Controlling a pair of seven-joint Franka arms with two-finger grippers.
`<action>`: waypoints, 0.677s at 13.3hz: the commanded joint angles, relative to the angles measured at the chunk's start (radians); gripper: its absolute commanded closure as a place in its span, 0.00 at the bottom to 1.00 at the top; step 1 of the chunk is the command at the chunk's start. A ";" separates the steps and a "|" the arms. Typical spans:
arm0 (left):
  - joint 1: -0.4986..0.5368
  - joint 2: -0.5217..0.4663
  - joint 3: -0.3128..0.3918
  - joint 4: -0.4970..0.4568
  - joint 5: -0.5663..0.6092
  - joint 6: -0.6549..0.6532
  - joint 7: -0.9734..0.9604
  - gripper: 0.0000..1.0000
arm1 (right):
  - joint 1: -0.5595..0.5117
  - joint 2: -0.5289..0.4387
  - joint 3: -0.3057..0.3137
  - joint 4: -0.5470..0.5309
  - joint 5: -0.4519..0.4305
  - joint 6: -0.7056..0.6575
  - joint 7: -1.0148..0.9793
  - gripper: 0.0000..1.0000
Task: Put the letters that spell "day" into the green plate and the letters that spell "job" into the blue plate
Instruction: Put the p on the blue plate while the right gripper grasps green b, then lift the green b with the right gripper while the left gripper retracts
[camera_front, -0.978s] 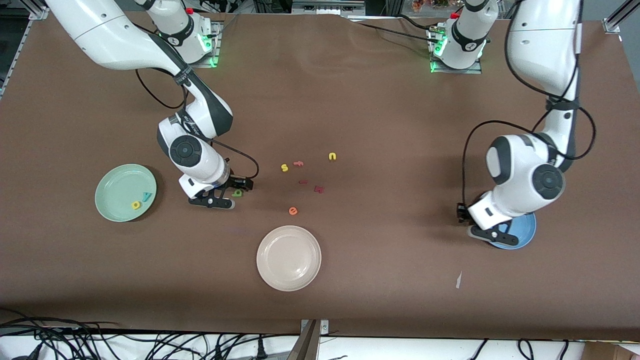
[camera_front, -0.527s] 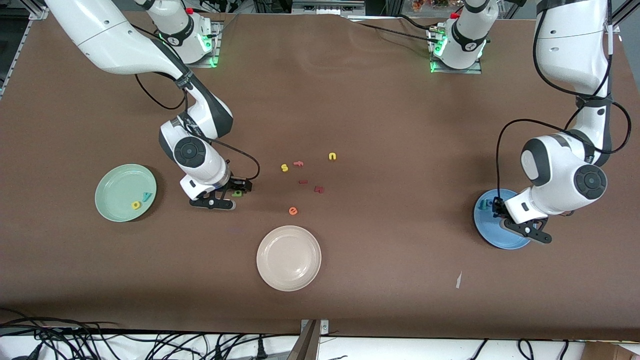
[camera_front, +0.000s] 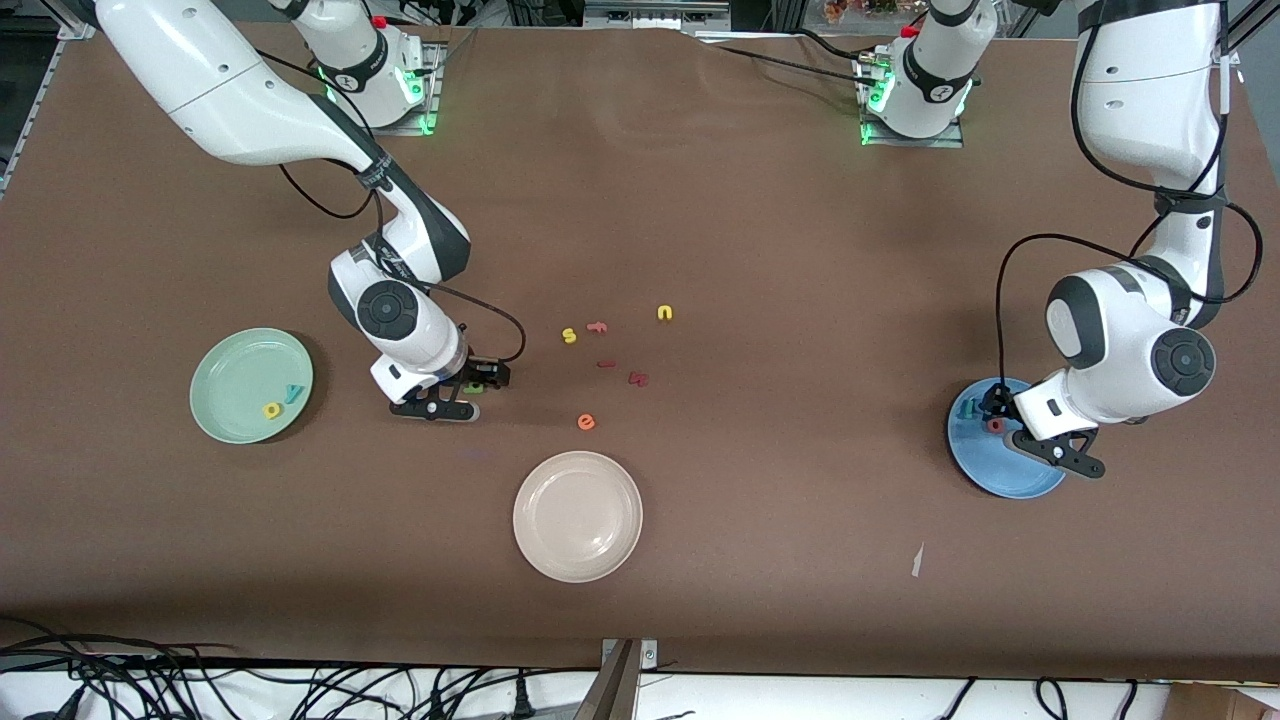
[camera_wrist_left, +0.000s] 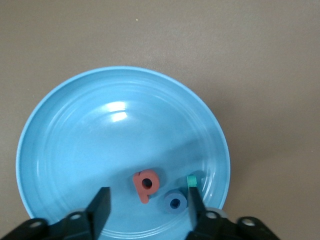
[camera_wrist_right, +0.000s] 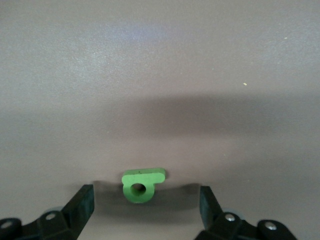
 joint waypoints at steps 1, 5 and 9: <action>0.029 -0.122 -0.003 -0.134 0.026 0.035 -0.023 0.00 | 0.003 0.008 -0.004 0.009 -0.023 0.013 0.020 0.24; 0.101 -0.336 -0.032 -0.279 0.021 0.029 -0.023 0.00 | -0.002 0.008 -0.004 0.009 -0.023 0.013 0.018 0.40; 0.128 -0.469 -0.099 -0.284 0.032 -0.006 -0.069 0.00 | -0.002 0.011 -0.004 0.009 -0.022 0.026 0.020 0.54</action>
